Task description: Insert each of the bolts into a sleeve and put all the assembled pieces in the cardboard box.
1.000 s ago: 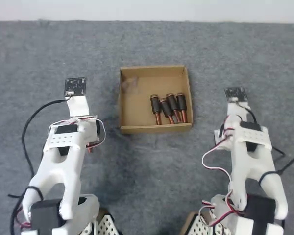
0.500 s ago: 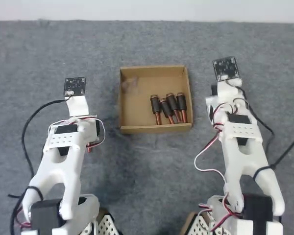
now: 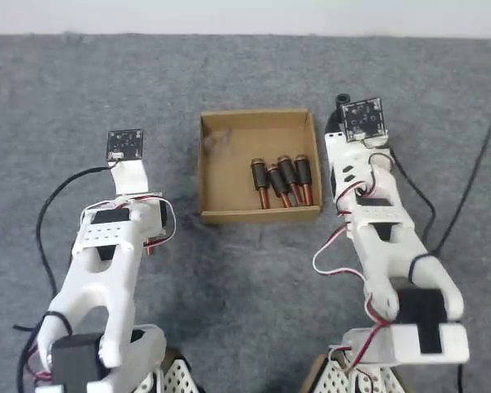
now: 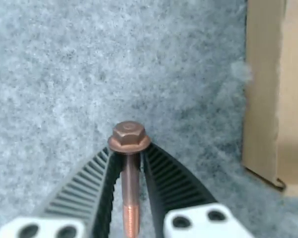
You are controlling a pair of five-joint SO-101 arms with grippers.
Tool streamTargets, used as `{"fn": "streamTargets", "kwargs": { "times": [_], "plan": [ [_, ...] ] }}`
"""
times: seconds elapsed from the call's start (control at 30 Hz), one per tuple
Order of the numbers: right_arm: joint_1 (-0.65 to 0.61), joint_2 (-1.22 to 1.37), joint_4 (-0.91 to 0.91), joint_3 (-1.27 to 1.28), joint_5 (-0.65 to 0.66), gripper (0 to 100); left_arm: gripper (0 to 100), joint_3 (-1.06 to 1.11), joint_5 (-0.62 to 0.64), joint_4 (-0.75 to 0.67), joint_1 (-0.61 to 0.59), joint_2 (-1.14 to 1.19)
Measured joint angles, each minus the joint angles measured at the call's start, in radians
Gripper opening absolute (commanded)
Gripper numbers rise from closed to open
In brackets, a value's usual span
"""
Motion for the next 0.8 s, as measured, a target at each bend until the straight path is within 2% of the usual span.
{"fn": "streamTargets", "kwargs": {
  "times": [0.1, 0.2, 0.47, 0.8],
  "plan": [
    [-0.011, 0.041, -0.138, 0.003, -0.129, 0.6, 1, 0.000, 0.000, 0.000, 0.000, 0.000],
    [-0.043, 0.058, -0.262, 0.061, -0.189, 0.6, 1, 0.000, 0.000, 0.000, 0.000, 0.000],
    [-0.203, 0.064, -0.632, 0.281, -0.204, 0.6, 1, 0.000, 0.000, 0.000, 0.000, 0.000],
    [-0.373, 0.063, -0.922, 0.557, -0.204, 0.6, 1, 0.000, 0.000, 0.000, 0.000, -0.002]
  ]
}}
